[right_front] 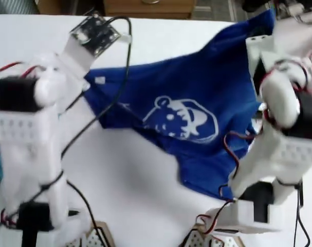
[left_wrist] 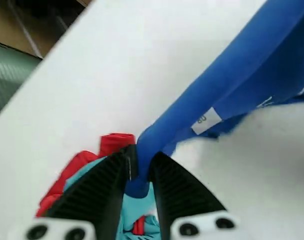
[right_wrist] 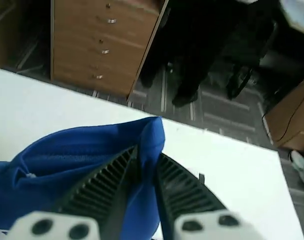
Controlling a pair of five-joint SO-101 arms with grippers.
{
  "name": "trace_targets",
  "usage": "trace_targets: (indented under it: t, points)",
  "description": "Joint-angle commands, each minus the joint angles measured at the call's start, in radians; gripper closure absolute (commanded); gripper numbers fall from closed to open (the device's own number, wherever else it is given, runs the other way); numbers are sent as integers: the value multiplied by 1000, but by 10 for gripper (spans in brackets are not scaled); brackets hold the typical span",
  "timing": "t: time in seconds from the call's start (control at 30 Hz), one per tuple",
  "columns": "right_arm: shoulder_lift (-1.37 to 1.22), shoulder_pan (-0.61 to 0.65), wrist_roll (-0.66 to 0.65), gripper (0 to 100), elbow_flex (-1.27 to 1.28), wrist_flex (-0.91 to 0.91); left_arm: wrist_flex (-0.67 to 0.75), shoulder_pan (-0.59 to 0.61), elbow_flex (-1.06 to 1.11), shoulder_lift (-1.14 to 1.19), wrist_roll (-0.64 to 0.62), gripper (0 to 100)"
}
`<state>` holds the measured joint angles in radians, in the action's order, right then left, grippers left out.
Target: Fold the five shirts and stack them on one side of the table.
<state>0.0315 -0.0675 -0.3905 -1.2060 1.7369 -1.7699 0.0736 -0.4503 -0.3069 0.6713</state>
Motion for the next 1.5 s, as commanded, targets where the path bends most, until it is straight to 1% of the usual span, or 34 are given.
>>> trace_targets:
  t: [0.0,0.2,0.3,0.37,0.5,0.57,0.73,0.93,1.03,1.17,1.27,1.37,1.47]
  points:
    - [90,-4,2,981,-61,-8,-12,12,-38,-126,-37,975]
    - [206,-4,2,981,-84,-10,-11,12,-41,-290,-37,975]
    - [252,-4,2,981,-84,-15,-6,12,-44,-334,-37,975]
    - [285,-4,2,981,-84,-48,15,12,-45,-351,-43,975]
    - [282,-4,2,981,-23,-160,106,66,45,-269,-69,975]
    - [271,-4,2,981,11,-197,117,75,47,-226,-77,975]
    - [259,-1,2,981,89,-222,86,71,58,-176,-78,975]
    - [260,2,2,981,247,-222,32,71,58,-118,-77,975]
    - [260,4,3,981,321,-222,32,71,56,-107,-77,975]
    - [266,4,3,981,344,-223,34,71,45,-110,-77,975]
    - [272,4,3,981,338,-228,25,71,4,-110,-84,975]
    - [286,-1,12,981,311,-229,-5,71,-96,-110,-84,975]
    - [311,-2,87,981,284,-229,-9,77,-231,-110,-112,975]
